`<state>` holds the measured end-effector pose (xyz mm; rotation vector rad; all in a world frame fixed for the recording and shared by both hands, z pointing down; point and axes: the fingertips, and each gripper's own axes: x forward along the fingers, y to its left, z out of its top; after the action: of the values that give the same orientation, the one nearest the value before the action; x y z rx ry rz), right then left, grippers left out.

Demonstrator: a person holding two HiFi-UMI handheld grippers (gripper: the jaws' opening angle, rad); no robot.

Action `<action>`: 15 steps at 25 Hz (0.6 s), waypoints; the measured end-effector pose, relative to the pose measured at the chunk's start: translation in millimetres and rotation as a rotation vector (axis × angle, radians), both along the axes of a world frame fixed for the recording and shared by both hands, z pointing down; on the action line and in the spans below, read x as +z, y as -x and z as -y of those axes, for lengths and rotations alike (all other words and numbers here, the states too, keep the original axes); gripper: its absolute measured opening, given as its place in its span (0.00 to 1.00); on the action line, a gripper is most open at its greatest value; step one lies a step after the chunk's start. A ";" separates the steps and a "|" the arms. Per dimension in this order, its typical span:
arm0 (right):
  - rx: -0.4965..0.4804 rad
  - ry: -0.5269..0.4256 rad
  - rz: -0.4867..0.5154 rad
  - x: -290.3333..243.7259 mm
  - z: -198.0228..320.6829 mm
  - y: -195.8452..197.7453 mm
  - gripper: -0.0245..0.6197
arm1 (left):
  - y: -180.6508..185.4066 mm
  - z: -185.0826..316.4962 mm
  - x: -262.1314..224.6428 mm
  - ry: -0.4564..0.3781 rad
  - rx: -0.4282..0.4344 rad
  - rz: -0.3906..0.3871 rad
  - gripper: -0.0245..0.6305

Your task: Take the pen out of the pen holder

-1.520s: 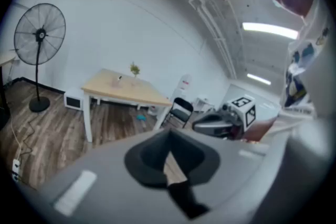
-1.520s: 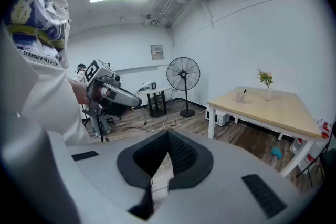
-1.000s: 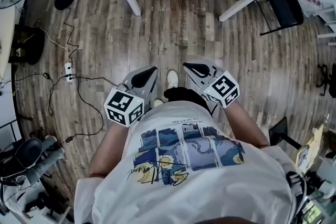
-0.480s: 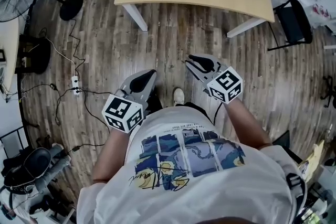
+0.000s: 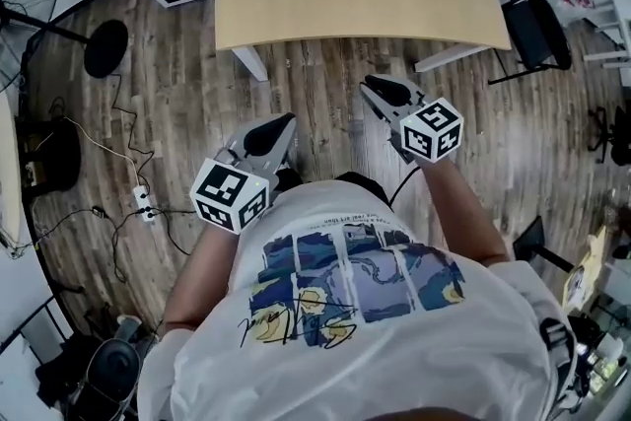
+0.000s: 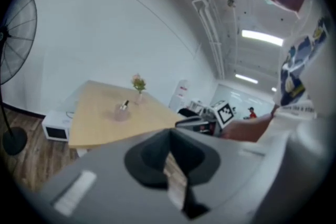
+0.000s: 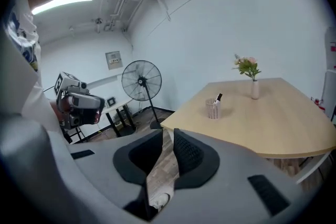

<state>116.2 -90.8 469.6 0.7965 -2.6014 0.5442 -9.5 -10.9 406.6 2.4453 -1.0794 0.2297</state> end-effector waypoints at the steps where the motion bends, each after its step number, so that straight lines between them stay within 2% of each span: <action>1: 0.033 -0.003 -0.004 -0.6 15.4 4.1 0.13 | 9.1 7.7 0.2 -0.001 0.021 0.004 0.05; 6: 0.167 -0.008 -0.001 -2.0 91.6 20.8 0.14 | 49.6 43.0 5.3 0.006 0.083 0.038 0.05; 15: 0.216 0.045 0.040 19.4 214.9 31.2 0.17 | 66.4 101.6 9.2 0.037 -0.003 0.016 0.05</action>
<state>85.0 -305.7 489.1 1.0700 -2.5444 0.6828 -75.9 -112.6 415.8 2.4130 -1.0762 0.2659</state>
